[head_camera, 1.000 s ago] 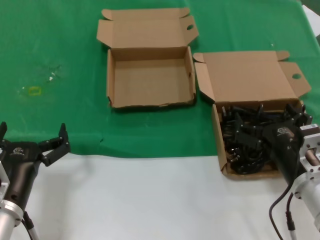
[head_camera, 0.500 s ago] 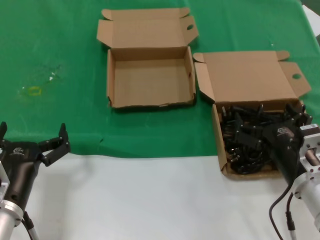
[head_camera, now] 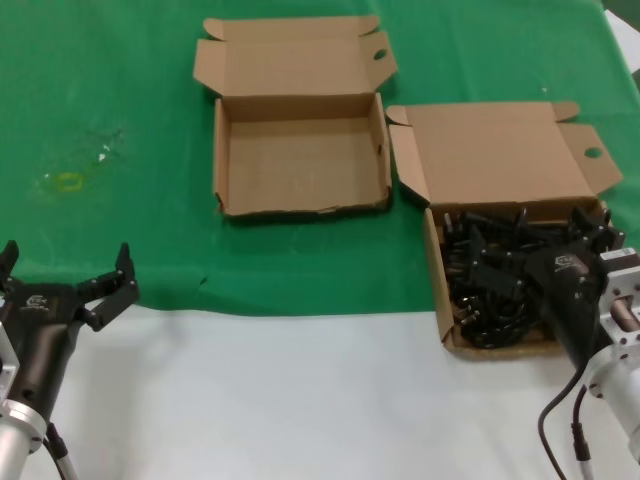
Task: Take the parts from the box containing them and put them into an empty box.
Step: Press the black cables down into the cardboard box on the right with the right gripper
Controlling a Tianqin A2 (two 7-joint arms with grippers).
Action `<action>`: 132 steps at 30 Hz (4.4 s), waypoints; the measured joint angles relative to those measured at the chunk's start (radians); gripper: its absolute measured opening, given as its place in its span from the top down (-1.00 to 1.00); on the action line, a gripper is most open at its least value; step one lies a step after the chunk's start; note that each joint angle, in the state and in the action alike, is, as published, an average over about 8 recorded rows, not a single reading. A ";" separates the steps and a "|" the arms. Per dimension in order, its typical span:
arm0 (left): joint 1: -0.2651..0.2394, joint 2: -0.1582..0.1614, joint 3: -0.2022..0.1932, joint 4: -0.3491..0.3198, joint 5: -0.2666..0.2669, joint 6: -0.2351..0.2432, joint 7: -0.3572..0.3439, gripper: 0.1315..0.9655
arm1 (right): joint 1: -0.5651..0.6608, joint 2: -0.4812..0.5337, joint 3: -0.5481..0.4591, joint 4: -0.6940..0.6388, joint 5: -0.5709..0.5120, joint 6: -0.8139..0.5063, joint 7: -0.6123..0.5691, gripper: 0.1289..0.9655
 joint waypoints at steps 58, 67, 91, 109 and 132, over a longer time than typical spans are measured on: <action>0.000 0.000 0.000 0.000 0.000 0.000 0.000 0.97 | 0.816 0.611 -0.476 -0.319 -0.126 -1.068 -0.024 -1.00; 0.000 0.000 0.000 0.000 0.000 0.000 0.000 0.97 | 1.058 0.522 -0.583 -0.595 -0.297 -1.331 -0.283 -1.00; 0.000 0.000 0.000 0.000 0.000 0.000 0.000 0.97 | 1.399 0.260 -0.682 -1.262 -0.551 -1.347 -0.740 -1.00; 0.000 0.000 0.000 0.000 0.000 0.000 0.000 0.97 | 1.453 0.195 -0.672 -1.432 -0.591 -1.303 -0.833 -0.98; 0.000 0.000 0.000 0.000 0.000 0.000 0.000 0.97 | 1.463 0.179 -0.641 -1.506 -0.598 -1.253 -0.878 -0.50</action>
